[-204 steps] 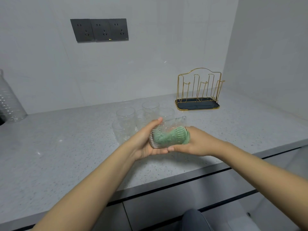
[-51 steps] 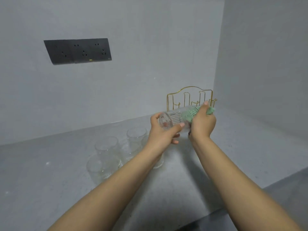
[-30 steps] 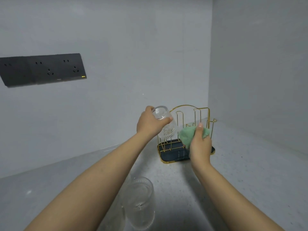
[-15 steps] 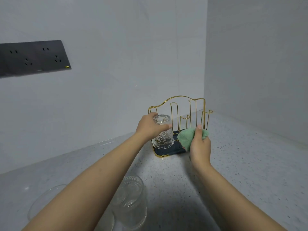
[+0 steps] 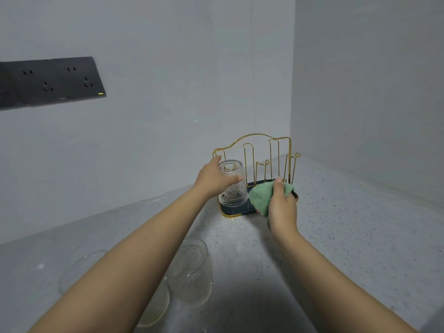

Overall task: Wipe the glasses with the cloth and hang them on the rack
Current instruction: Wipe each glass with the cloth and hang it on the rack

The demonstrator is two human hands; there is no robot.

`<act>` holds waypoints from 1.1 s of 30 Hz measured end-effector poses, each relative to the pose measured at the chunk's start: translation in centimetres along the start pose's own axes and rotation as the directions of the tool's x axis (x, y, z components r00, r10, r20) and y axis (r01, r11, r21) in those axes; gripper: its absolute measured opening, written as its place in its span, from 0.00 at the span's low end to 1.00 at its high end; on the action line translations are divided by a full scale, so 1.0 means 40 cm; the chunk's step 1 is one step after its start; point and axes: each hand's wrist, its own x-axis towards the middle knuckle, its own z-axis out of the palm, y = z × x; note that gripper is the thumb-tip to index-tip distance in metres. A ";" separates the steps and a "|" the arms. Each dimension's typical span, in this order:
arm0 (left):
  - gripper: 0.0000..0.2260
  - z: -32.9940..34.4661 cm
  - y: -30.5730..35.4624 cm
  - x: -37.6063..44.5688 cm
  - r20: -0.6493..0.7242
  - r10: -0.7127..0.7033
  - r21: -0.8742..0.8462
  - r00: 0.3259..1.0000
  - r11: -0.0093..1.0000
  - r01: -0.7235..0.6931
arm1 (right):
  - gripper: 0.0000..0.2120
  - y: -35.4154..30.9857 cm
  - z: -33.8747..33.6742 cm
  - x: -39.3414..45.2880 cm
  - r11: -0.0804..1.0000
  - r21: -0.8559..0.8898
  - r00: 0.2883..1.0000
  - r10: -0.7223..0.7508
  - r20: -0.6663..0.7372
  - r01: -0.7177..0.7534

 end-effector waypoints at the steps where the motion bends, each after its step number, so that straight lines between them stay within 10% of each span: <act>1: 0.42 -0.007 0.004 -0.013 -0.003 -0.008 -0.012 1.000 1.000 0.008 | 0.18 -0.005 -0.004 -0.011 1.000 -0.009 1.000 0.000 0.004 0.000; 11: 0.26 -0.086 0.004 -0.252 0.029 0.001 0.020 1.000 1.000 -0.001 | 0.19 -0.073 -0.039 -0.169 1.000 0.002 0.999 -0.011 0.046 0.011; 18: 0.38 -0.138 -0.071 -0.394 0.373 -0.057 0.509 0.926 0.847 -0.153 | 0.19 -0.066 -0.079 -0.289 0.999 -0.029 0.994 0.034 0.104 -0.031; 33: 0.37 -0.133 -0.115 -0.418 0.286 -0.029 0.553 0.958 0.821 -0.140 | 0.25 0.000 -0.109 -0.378 0.981 -0.121 0.963 0.174 0.206 -0.152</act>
